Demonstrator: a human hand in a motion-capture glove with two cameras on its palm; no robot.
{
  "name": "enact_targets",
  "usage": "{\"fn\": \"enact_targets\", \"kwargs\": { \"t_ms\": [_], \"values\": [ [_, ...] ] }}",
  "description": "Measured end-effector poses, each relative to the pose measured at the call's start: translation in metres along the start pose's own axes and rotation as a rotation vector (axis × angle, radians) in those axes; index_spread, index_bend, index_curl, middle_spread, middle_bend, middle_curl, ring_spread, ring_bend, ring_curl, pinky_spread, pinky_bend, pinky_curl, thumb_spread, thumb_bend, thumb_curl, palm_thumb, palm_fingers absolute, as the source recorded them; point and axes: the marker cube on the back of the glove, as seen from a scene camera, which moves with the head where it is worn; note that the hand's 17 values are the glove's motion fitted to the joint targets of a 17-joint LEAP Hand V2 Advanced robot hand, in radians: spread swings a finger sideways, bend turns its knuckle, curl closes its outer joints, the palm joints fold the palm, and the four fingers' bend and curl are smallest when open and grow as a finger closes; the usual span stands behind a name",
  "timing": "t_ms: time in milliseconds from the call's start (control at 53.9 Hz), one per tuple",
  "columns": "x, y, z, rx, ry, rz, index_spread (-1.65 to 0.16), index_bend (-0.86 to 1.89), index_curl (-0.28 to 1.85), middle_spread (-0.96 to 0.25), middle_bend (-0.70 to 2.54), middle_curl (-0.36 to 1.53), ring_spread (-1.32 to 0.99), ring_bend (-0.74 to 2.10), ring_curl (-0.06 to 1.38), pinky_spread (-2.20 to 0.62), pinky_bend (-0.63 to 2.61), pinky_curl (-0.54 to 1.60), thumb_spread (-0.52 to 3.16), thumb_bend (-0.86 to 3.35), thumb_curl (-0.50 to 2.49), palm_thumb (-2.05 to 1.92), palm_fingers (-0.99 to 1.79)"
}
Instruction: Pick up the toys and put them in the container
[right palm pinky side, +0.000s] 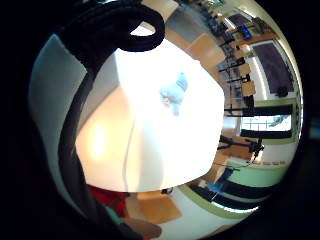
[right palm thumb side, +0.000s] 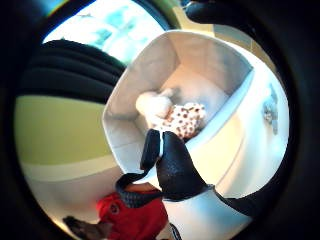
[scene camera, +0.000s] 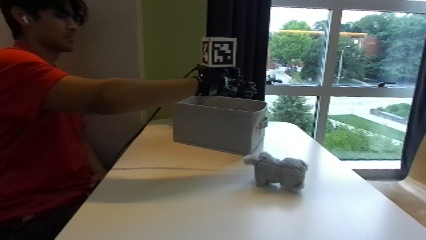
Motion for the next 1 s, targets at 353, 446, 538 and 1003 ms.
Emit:
{"fn": "enact_targets", "kwargs": {
  "t_ms": [353,446,538,1003],
  "values": [
    [0.113,-0.002,0.029,-0.054,0.122,0.168,-0.39,0.15,0.38,-0.10,0.17,0.38,-0.14,0.46,0.28,0.04,0.94,0.32,1.18,-0.03,0.40,-0.02,-0.07],
    [0.139,-0.003,0.043,-0.105,0.170,0.182,-0.39,0.15,0.37,-0.10,0.16,0.37,-0.15,0.46,0.29,0.04,0.93,0.32,1.18,-0.03,0.39,-0.01,-0.07],
    [0.159,-0.009,0.063,-0.182,0.200,0.261,-0.39,0.15,0.35,-0.10,0.16,0.36,-0.15,0.46,0.29,0.05,0.95,0.32,1.17,-0.03,0.38,-0.01,-0.07],
    [0.199,-0.046,0.125,-0.181,0.017,0.461,-0.37,0.13,0.25,-0.07,0.15,0.31,-0.08,0.43,0.30,0.06,1.12,0.36,1.11,-0.03,0.32,-0.02,-0.10]
  ]
}}
